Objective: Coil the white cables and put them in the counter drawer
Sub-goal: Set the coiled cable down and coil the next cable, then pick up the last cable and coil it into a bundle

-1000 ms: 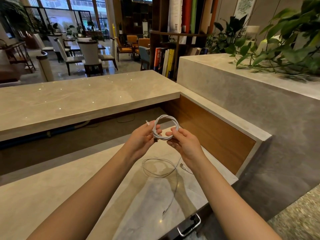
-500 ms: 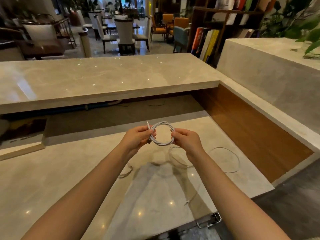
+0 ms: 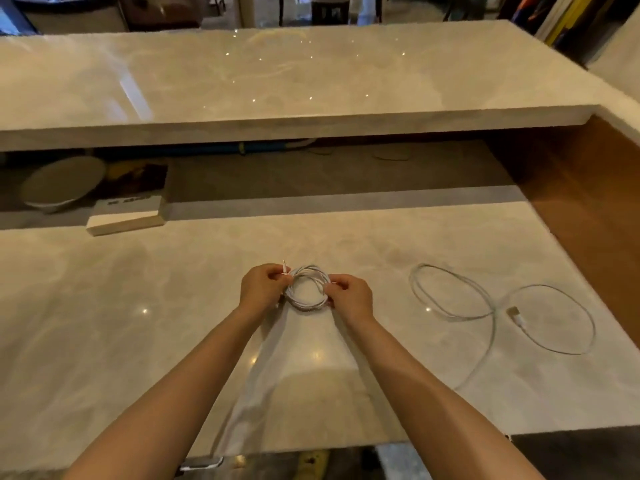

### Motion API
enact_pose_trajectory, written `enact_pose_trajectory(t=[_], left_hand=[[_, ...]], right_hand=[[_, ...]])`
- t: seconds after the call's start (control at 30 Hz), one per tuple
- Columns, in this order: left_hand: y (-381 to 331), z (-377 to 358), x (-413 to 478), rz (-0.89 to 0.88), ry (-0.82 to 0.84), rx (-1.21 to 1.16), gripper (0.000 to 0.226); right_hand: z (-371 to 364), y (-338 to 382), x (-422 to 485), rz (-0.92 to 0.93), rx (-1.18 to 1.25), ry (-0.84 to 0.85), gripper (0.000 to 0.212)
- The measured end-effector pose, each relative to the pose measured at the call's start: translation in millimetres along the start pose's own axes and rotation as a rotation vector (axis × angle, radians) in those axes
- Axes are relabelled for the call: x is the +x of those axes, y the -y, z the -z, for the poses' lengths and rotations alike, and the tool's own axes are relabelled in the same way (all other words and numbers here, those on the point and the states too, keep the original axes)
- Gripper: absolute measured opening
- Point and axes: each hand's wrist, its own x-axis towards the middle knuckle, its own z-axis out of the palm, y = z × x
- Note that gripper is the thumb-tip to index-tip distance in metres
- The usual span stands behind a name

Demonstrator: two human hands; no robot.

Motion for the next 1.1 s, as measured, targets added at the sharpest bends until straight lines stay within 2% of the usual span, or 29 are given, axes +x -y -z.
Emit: enact_pose_trajectory(t=[0.13, 0.33, 0.4, 0.5, 0.6, 0.7, 0.77, 0.87, 1.0, 1.1], left_hand=[[10.3, -6.5, 4.8, -0.027, -0.012, 0.057, 0.015], [11.7, -8.3, 8.5, -0.058, -0.007, 0.13, 0.032], [5.9, -8.4, 8.2, -0.071, -0.025, 0.194, 0.036], [-12.8, -13.9, 5.6, -0.104, -0.101, 0.254, 0.04], [-46.5, -32.2, -3.6, -0.24, -0.121, 0.309, 0.03], [-76.1, -72.3, -22.9, -0.467, 0.062, 0.317, 0.023], [-85.9, -109.4, -42.1, -0.626, 0.242, 0.34, 0.026], [-94.6, -164.9, -72.1, -0.776, 0.441, 0.387, 0.036], [-91.8, -213.7, -92.5, -0.851, 0.572, 0.517, 0.037], [-83.6, -227.8, -94.8, -0.861, 0.54, 0.596, 0.039]], right_hand=[[-5.4, -4.3, 1.6, 0.056, -0.114, -0.02, 0.012], [-3.6, -5.8, 3.0, 0.062, -0.122, 0.0, 0.011], [1.4, -5.4, 1.3, 0.066, -0.113, 0.031, 0.016], [26.8, 1.4, -3.6, 0.06, -0.129, 0.082, 0.031], [76.0, 5.2, -6.5, 0.146, -0.229, 0.024, 0.029], [141.4, -1.5, -10.6, 0.201, -0.34, -0.205, 0.027], [185.3, -14.6, -15.7, 0.146, -0.433, -0.377, 0.03], [235.0, -47.2, -28.7, 0.054, -0.638, -0.577, 0.033], [256.1, -94.7, -42.8, 0.044, -1.009, -0.504, 0.027], [261.7, -112.2, -44.6, 0.151, -1.059, -0.485, 0.016]])
